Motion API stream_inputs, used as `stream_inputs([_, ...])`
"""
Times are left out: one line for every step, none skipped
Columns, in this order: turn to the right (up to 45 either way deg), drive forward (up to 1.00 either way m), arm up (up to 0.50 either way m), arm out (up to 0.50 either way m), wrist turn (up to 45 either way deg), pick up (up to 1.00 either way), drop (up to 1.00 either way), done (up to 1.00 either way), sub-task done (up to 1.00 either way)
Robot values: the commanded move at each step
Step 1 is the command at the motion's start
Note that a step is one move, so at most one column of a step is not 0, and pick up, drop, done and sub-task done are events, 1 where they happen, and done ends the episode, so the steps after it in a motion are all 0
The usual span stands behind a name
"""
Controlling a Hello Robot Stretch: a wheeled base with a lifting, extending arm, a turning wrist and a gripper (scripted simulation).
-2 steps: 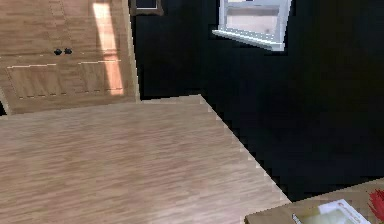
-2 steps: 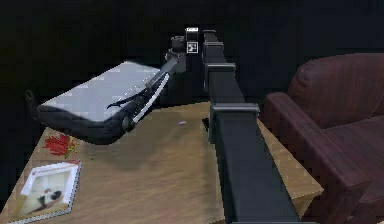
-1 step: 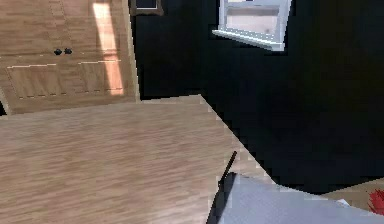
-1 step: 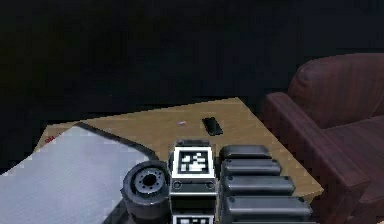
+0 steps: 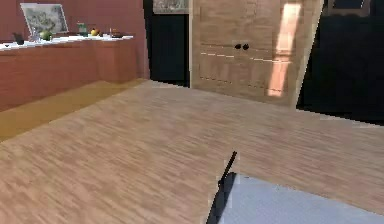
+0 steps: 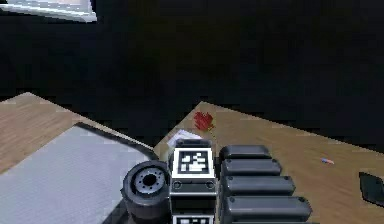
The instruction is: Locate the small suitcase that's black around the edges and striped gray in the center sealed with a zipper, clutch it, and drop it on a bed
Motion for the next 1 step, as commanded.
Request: stream_inputs([-45.0,0.00,0.00,0.00,0.0,0.00,0.00,0.00,0.00])
